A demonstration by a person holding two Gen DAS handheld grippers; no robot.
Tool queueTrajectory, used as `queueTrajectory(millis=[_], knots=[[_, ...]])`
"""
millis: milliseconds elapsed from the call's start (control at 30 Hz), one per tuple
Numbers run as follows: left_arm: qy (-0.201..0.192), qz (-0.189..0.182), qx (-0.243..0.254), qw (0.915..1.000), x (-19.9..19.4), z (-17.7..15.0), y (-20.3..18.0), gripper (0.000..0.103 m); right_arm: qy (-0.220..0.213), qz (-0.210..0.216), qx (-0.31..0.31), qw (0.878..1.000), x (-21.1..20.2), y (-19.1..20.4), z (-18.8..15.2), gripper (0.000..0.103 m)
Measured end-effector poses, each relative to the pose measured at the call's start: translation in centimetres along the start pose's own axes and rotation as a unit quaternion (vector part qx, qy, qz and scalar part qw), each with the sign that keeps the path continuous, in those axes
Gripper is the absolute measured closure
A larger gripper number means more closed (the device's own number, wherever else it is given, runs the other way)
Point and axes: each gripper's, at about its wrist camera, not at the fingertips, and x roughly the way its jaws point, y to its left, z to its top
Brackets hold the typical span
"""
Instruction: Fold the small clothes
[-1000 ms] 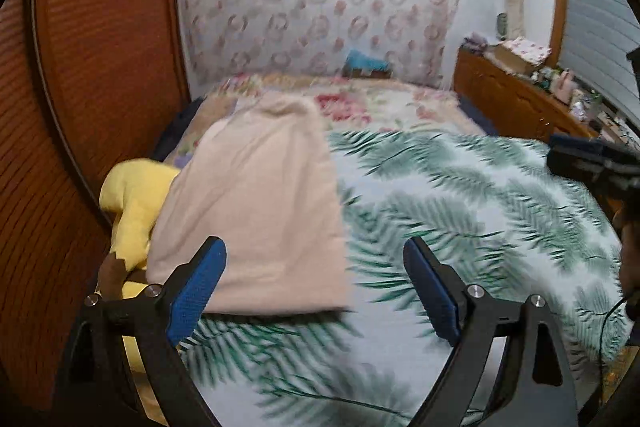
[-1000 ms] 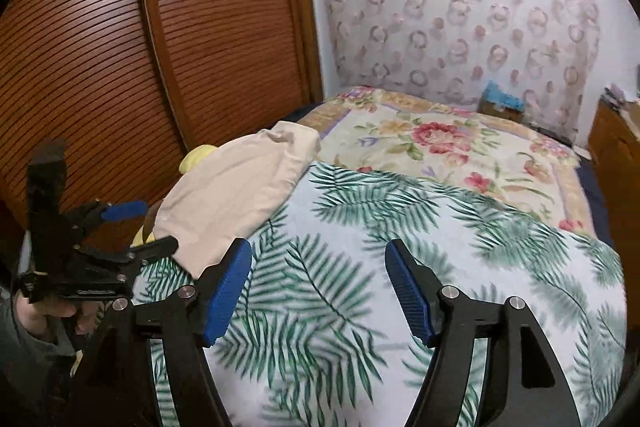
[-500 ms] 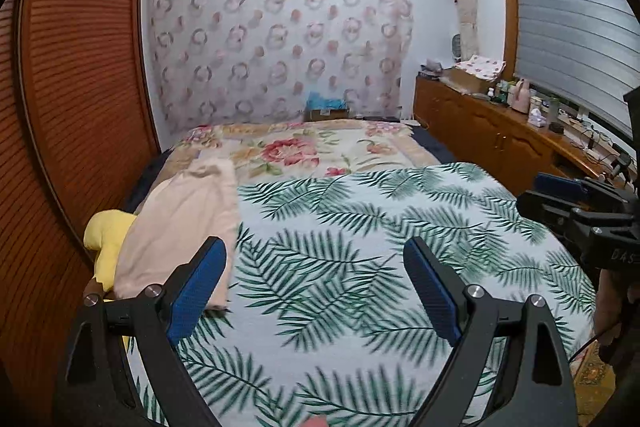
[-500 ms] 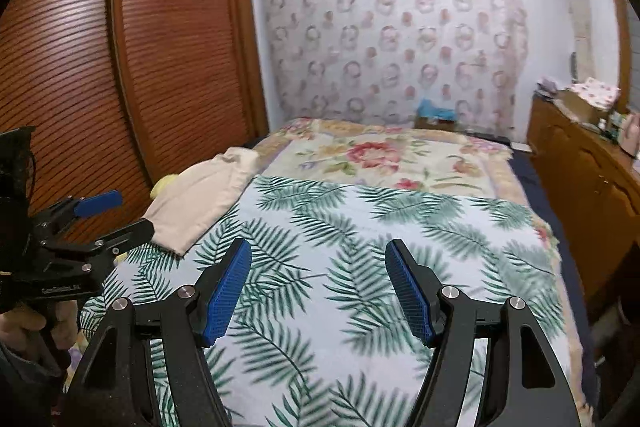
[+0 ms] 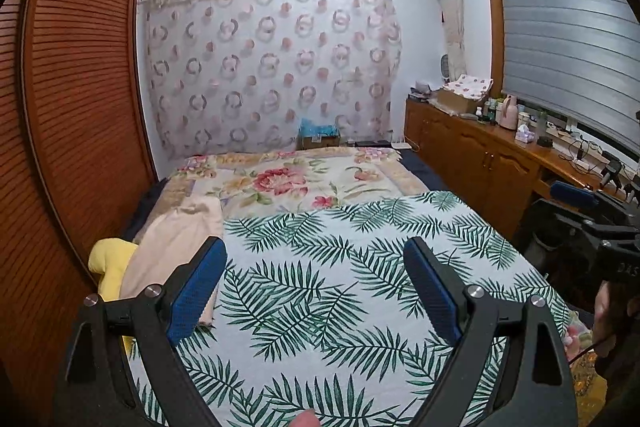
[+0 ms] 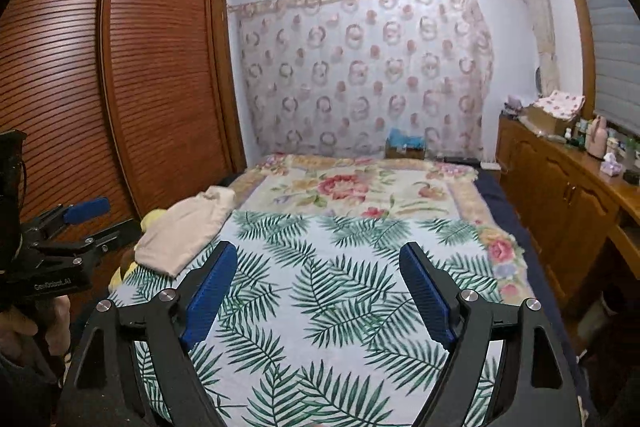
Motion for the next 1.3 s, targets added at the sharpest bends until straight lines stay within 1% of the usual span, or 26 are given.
queueTrajectory(millis=[167, 333, 433, 567, 933, 1300], knots=[[-0.009, 0.005, -0.009, 0.9999, -1.2, 0.3, 0.1, 0.012, -0.016, -0.012, -0.001, 1.0, -1.2, 0.5, -0.6, 0.018], [-0.013, 0.025, -0.02, 0.9994, -2.0, 0.0, 0.5, 0.012, -0.022, -0.017, -0.003, 1.0, -1.5, 0.2, -1.3, 0.018], [-0.008, 0.025, -0.026, 0.9993, -1.8, -0.1, 0.7, 0.012, -0.023, -0.018, -0.002, 1.0, -1.6, 0.1, -1.5, 0.018], [-0.008, 0.024, -0.022, 0.9994, -2.0, -0.3, 0.7, 0.012, -0.022, -0.019, 0.001, 1.0, -1.6, 0.0, -1.7, 0.018], [-0.009, 0.02, -0.023, 0.9995, -2.1, -0.5, 0.4, 0.012, -0.019, -0.018, 0.001, 1.0, -1.8, -0.3, -1.0, 0.018], [-0.011, 0.02, -0.023, 0.9995, -2.4, -0.5, 0.2, 0.012, -0.02, -0.017, 0.0, 1.0, -1.9, -0.4, -1.0, 0.018]])
